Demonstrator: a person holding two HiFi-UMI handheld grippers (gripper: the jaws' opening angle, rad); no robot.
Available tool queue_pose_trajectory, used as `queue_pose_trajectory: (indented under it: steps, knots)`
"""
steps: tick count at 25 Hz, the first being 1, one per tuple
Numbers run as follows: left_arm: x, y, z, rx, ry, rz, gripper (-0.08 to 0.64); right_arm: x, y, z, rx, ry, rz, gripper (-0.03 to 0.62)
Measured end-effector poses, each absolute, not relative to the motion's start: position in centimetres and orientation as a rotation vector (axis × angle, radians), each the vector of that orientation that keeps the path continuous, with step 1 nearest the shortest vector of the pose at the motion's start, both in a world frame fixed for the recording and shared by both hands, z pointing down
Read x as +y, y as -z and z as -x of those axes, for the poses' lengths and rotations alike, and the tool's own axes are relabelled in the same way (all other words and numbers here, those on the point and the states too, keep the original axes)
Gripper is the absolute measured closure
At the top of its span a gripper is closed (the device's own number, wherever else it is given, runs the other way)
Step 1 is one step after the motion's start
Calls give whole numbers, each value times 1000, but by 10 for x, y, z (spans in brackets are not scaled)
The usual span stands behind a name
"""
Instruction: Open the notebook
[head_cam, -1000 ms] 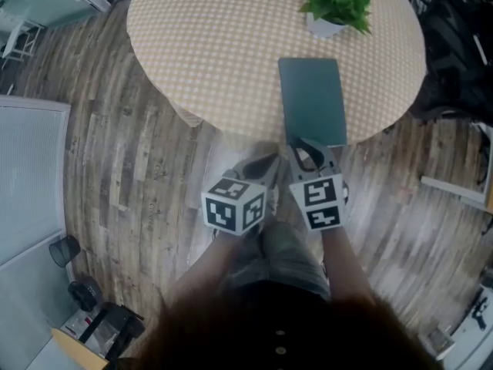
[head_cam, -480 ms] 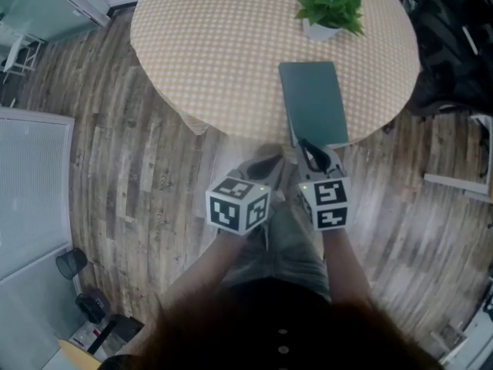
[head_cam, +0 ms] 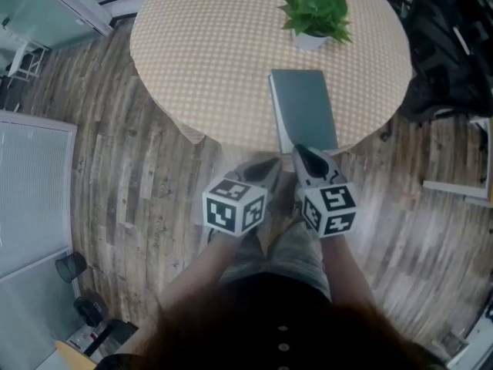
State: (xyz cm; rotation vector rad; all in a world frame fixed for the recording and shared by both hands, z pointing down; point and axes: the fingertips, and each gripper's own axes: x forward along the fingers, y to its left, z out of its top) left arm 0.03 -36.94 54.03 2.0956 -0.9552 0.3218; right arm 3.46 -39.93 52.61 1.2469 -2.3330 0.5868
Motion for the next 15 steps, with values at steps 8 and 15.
queue_pose_trajectory:
  steps: [8, 15]
  knots:
    - [-387, -522, -16, -1025, -296, -2093, 549, -406, -496, -55, -2450, -696, -1175, 569]
    - [-403, -502, -39, -1042, -274, -2116, 549, -414, -468, -83, -2521, -801, -1141, 571]
